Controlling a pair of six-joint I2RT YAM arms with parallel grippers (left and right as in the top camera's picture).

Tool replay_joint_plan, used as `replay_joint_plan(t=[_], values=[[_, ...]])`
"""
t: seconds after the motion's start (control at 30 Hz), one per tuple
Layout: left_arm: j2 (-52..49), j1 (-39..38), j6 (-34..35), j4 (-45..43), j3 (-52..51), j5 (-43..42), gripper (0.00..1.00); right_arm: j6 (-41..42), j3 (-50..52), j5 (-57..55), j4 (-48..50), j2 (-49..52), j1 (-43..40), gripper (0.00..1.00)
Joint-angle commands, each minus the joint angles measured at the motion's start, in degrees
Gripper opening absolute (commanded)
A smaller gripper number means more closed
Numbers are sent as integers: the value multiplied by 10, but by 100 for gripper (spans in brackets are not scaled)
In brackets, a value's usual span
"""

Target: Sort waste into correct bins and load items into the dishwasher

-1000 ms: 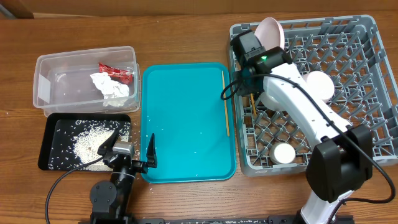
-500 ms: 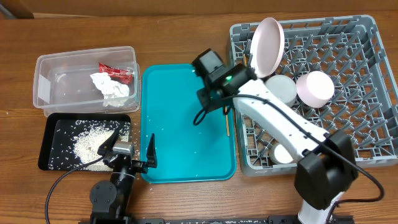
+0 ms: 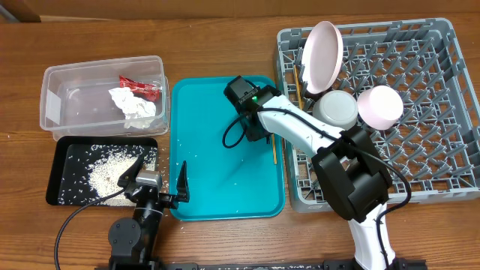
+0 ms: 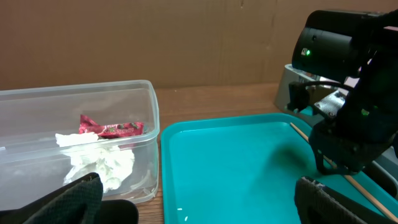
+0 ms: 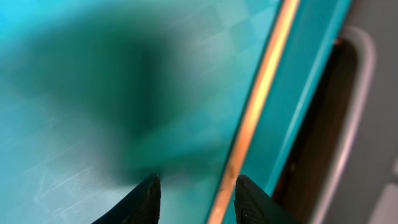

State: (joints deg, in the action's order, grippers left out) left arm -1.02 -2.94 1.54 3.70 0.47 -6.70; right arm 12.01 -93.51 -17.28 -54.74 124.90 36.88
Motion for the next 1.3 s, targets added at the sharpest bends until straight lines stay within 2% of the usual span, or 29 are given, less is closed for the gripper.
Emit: replay_joint_plan(t=[0.0,0.17,0.33,0.53,0.97,1.07,1.2,1.27], values=[[4,3,8,1,-2,-4,100,18,-3,-10,3,-5,-17,41],[4,3,8,1,-2,-4,100,17,-3,66,2,3,-43,39],[4,3,8,1,-2,-4,100,17,-3,110,-10,29,-52,25],[4,3,8,1,-2,-4,100,15,-3,109,-37,42,-34,20],[4,3,8,1,-2,-4,100,19,-27,-56,-56,27,5,21],[4,3,8,1,-2,-4,100,46,-27,-111,-56,27,-1,25],[4,3,8,1,-2,-4,100,43,-27,-103,-55,27,-10,33],[4,3,8,1,-2,-4,100,41,-25,-65,-53,27,-13,33]])
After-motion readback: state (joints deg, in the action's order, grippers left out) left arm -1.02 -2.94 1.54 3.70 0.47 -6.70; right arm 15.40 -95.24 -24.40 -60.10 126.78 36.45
